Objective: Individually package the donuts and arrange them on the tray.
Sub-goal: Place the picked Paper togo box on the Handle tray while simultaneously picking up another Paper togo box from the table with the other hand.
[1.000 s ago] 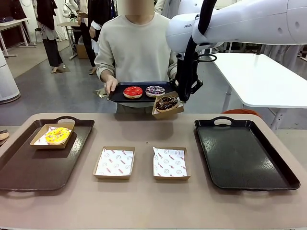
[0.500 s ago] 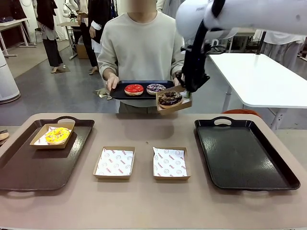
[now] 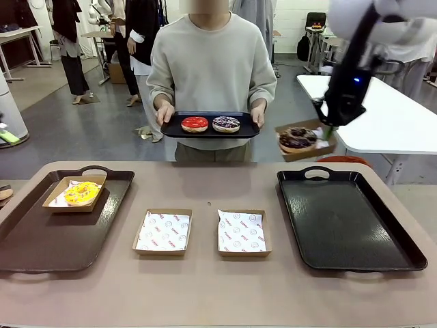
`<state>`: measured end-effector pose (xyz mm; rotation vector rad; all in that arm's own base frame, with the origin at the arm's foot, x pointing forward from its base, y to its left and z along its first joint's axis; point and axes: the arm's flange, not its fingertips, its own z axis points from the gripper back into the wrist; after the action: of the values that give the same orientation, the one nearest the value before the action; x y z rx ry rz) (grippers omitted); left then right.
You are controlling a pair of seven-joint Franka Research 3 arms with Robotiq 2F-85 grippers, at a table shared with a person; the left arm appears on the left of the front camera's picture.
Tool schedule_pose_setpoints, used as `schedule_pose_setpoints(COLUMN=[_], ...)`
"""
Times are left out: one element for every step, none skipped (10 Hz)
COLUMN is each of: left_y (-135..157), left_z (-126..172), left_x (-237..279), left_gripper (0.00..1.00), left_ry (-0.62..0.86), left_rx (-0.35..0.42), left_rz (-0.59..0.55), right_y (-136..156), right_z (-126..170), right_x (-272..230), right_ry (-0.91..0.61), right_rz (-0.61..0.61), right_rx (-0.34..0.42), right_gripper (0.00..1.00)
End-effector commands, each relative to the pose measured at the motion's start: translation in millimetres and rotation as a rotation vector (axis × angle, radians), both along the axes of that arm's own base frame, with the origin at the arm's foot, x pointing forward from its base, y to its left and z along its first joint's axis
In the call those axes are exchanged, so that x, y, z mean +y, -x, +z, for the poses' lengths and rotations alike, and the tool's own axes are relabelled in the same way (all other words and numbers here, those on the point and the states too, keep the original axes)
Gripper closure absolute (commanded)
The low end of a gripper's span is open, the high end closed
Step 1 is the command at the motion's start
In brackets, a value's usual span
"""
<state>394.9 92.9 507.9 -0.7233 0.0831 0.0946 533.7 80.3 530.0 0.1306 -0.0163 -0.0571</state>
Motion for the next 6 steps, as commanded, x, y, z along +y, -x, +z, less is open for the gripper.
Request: schedule_pose_setpoints(left_y=[3.1, 5.9, 10.7, 12.9, 14.1, 14.6], left_z=[-9.1, -8.9, -10.2, -13.8, -21.4, -31.0], left_x=[-50.9, -82.3, -114.9, -139.4, -160.1, -178.4], left_gripper=[0.0, 0.0, 0.0, 0.0, 0.0, 0.0], left_ry=[-0.156, -0.217, -0.288, -0.344, -0.388, -0.431], left_rx=[0.026, 0.018, -0.004, -0.021, -0.024, -0.029], left_rz=[-0.003, -0.017, -0.027, -0.029, -0.035, -0.039], right_y=[10.0, 11.9, 13.7, 14.3, 12.6, 8.1], right_z=[-35.5, -50.6, -65.1, -76.3, -85.5, -93.1], right_x=[-26.8, -40.1, -51.7, -59.4, -64.3, -64.7], right_ry=[-0.063, -0.064, -0.076, -0.069, -0.067, -0.07], right_rz=[0.014, 0.033, 0.036, 0.029, 0.032, 0.021], right_rx=[-0.031, -0.028, -0.031, -0.036, -0.055, -0.049], right_gripper=[0.98, 0.98, 0.98, 0.98, 0.98, 0.98])
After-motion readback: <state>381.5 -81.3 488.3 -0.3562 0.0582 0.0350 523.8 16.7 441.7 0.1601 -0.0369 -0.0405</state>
